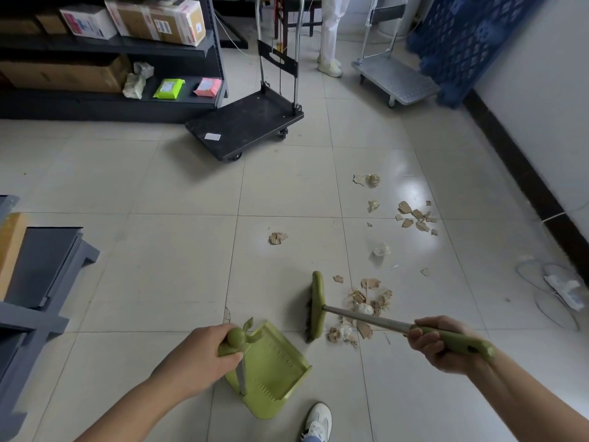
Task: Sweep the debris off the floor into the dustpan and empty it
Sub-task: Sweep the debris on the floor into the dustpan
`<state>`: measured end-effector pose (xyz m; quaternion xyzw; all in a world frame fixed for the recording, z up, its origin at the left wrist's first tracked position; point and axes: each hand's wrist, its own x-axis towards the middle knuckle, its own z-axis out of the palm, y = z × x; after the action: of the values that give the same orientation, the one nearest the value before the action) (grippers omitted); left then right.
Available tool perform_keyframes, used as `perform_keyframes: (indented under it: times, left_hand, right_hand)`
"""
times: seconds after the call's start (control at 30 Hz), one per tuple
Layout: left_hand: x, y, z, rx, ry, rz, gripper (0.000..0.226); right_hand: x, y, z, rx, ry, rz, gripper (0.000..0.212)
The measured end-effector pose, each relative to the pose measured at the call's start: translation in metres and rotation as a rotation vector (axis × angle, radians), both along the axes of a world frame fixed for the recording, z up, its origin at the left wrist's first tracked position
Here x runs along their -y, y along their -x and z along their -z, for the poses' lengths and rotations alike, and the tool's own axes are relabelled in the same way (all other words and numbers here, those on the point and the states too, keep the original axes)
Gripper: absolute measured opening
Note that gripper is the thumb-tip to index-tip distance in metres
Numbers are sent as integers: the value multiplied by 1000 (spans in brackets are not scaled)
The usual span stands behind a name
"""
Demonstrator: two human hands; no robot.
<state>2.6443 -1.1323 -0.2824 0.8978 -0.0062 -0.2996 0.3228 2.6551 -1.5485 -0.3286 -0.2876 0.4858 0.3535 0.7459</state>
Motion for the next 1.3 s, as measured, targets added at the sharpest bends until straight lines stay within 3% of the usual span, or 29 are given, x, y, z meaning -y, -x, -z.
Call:
perform_keyframes:
  times: [0.23,0.33,0.67,1.0,1.3]
  left_hand:
    - [38,-17,-4,35,14,64,15]
    - [53,-24,-3,24,25,70,4]
    - [99,-56,-1,2,36,85,9]
    - [116,-76,-7,24,31,81,5]
    - [107,-95,-13,63,38,32,7]
  right_hand:
    - [60,-11,-16,-38,129,-108,31]
    - [75,-24,-15,-44,217,-178,31]
    - [113,-53,-7,-18,430,-297,26]
    - [120,-47,-10,-9,290,-221,31]
    - [54,-97,-5,72,170,-237,29]
